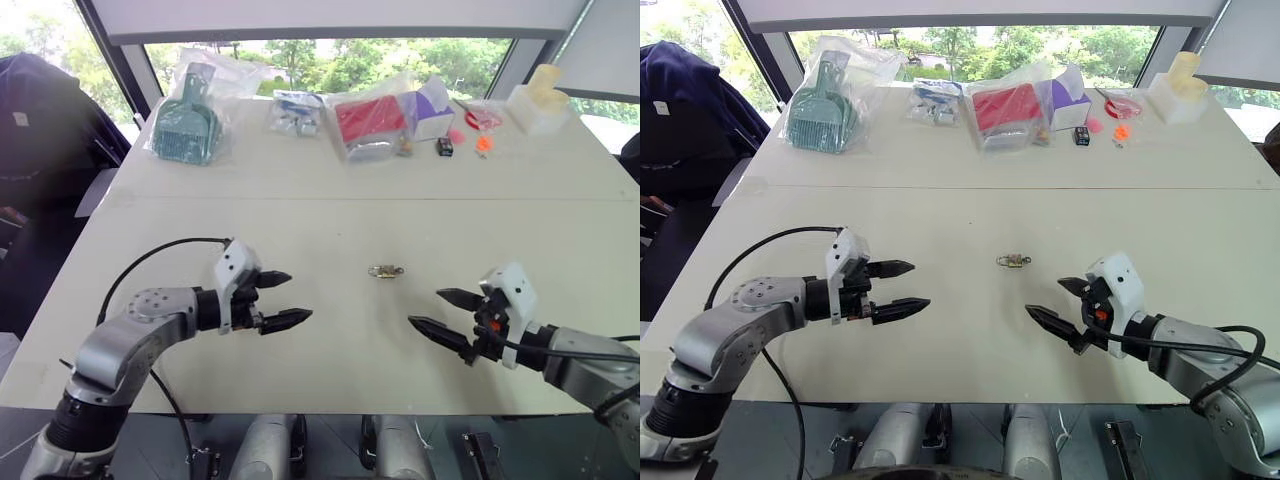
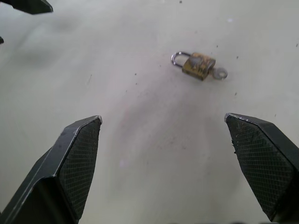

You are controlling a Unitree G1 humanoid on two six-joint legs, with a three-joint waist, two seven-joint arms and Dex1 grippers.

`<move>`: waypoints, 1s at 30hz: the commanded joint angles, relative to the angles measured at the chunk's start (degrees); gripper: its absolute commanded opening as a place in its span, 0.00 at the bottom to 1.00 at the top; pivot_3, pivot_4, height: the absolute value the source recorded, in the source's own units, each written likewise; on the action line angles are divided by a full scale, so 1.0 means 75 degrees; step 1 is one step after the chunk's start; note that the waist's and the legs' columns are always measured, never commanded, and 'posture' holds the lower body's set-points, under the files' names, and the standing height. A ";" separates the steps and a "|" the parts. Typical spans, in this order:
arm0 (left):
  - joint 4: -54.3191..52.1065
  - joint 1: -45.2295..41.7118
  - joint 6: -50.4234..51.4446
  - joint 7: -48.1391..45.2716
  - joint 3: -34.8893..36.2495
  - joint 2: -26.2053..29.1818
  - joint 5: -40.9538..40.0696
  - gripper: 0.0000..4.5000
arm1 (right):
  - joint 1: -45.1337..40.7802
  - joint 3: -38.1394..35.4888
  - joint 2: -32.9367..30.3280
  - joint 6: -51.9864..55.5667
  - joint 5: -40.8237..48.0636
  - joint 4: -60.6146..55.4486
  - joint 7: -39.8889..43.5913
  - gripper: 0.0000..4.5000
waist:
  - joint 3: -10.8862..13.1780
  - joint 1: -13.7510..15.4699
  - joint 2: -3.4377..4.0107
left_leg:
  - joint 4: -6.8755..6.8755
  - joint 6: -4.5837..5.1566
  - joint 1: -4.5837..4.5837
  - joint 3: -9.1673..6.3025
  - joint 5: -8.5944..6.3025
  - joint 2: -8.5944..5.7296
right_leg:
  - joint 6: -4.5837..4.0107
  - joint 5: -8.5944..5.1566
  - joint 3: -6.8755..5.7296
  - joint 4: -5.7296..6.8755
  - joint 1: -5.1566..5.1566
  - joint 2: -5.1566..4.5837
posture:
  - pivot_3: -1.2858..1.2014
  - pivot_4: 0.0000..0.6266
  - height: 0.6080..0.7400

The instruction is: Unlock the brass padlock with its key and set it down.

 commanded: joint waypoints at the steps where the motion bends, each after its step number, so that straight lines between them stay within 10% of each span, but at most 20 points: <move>1: -0.0160 -0.0089 -0.0096 0.0104 0.0196 0.0000 -0.0078 0.97 | -0.0079 0.0072 0.0018 -0.0080 -0.0019 -0.0016 0.0009 0.97 | 0.0000 0.0002 0.0000 | 0.0000 0.0001 0.0000 0.0000 0.0000 0.0000 | 0.0000 0.0000 0.0000 0.0000 0.0000 0.0000 | 0.52 0.24 0.96; 21: 0.0433 -0.0613 -0.0355 -0.0144 -0.0054 0.0208 0.0331 0.97 | -0.0270 0.0548 0.0600 -0.0026 0.0036 -0.0108 -0.0473 0.97 | -0.0002 -0.0001 0.0002 | 0.0000 -0.0009 0.0000 0.0000 -0.0001 -0.0001 | 0.0000 0.0000 0.0000 0.0000 0.0001 0.0000 | 0.52 0.24 0.96; 30: 0.3819 -0.3832 -0.2163 -0.2199 -0.1611 0.0150 0.1998 0.97 | -0.0639 0.0281 0.0371 0.0028 -0.0127 0.0191 -0.0594 0.97 | 0.0001 0.0019 -0.0003 | 0.0000 -0.0002 -0.0007 0.0003 0.0003 -0.0004 | -0.0003 0.0002 -0.0002 -0.0006 -0.0003 -0.0001 | 0.52 0.24 0.96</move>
